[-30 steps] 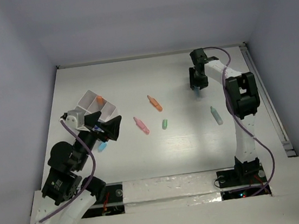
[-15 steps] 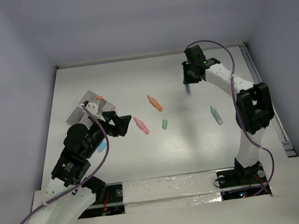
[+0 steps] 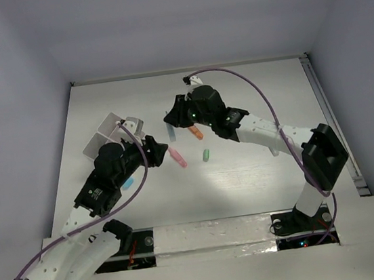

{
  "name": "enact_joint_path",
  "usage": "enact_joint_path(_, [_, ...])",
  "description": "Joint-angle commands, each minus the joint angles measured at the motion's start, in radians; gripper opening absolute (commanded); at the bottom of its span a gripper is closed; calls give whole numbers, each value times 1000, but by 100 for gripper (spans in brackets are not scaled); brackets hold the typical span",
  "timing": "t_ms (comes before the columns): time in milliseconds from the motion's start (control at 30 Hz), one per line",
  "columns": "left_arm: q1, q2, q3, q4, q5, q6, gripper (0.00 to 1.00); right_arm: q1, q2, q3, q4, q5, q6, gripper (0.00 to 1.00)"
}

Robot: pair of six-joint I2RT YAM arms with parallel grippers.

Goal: Sort the stationery into containers
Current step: Pick up the pen from the center of the board, then move the pen cap to the center of the board.

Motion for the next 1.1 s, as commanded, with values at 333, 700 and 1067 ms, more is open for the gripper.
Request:
enact_joint_path(333, [44,29,35,30,-54,-3,49,81,-81,-70,285,-65,124,0])
enact_joint_path(700, [63,35,32,39,-22,-7,44,101,-120,-112,347,-116,153,0])
enact_joint_path(1067, [72,35,30,48,17,-9,14,110,-98,-107,405,-140,166,0])
